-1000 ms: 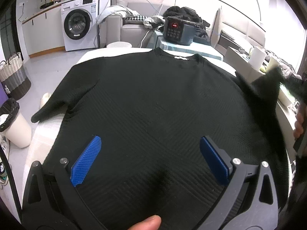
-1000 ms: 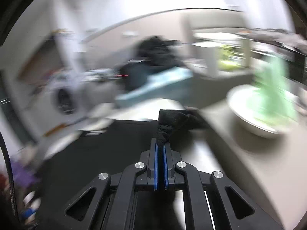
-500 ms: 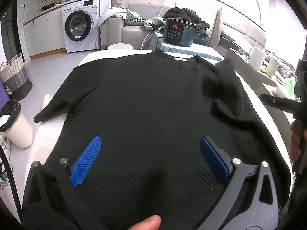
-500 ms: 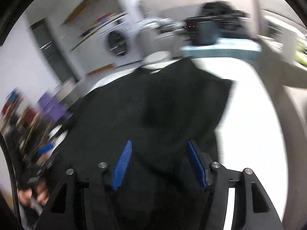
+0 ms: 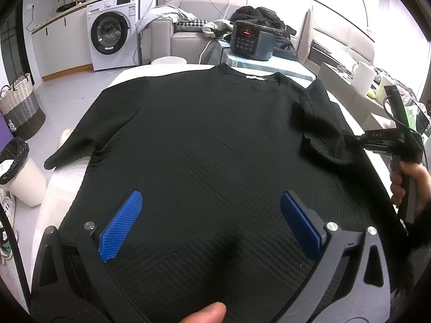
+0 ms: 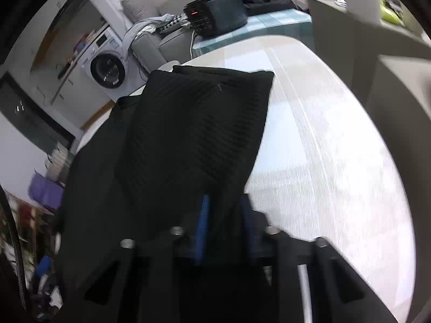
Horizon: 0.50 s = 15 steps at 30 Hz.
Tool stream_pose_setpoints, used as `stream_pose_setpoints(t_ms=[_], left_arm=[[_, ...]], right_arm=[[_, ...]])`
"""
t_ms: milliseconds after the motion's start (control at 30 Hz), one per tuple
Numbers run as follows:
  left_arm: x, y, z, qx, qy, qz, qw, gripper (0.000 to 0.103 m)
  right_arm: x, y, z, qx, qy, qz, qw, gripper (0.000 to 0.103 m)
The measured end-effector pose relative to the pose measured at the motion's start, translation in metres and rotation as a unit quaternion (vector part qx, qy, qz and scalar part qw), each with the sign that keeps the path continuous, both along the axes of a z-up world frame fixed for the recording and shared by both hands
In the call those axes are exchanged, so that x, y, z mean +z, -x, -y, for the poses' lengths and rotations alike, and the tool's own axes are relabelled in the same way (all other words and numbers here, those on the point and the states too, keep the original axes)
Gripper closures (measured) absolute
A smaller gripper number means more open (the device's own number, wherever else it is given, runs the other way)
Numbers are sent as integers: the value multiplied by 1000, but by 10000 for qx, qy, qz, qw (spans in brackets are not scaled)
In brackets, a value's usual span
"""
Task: Fold small clothes
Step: 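Fold the grasped side and sleeve inward over the back with the right tool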
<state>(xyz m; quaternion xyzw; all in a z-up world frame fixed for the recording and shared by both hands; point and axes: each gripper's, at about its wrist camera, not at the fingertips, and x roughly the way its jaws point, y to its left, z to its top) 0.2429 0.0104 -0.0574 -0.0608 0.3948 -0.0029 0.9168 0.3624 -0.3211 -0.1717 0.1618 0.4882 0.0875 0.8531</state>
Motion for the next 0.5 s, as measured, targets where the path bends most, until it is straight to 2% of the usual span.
stream_pose_setpoints(t_ms=[33, 133, 233, 300, 367, 400, 467, 500], left_arm=[[0, 0, -1, 28, 0, -9, 10000, 1], [-1, 1, -5, 90, -1, -34, 10000, 1], [-1, 2, -7, 108, -22, -38, 9999, 1], [-1, 2, -8, 114, -18, -38, 9999, 1], [-2, 2, -9, 103, 7, -38, 9999, 1], [-2, 2, -9, 98, 9, -45, 9999, 1], [-2, 1, -10, 73, 4, -59, 10000, 1], [-2, 1, -10, 67, 0, -65, 10000, 1]], right_arm=[[0, -5, 3, 15, -15, -38, 10000, 92], [11, -8, 40, -630, 163, 75, 9979, 95], [17, -13, 58, -849, 450, 41, 9954, 89], [26, -8, 57, -1000, 834, 89, 9915, 85], [38, 6, 49, -823, 812, 324, 9928, 79], [45, 17, 42, -562, 718, 463, 9948, 74], [50, 32, 16, 51, 595, 653, 9961, 62], [51, 39, -1, 341, 622, 706, 9950, 53]])
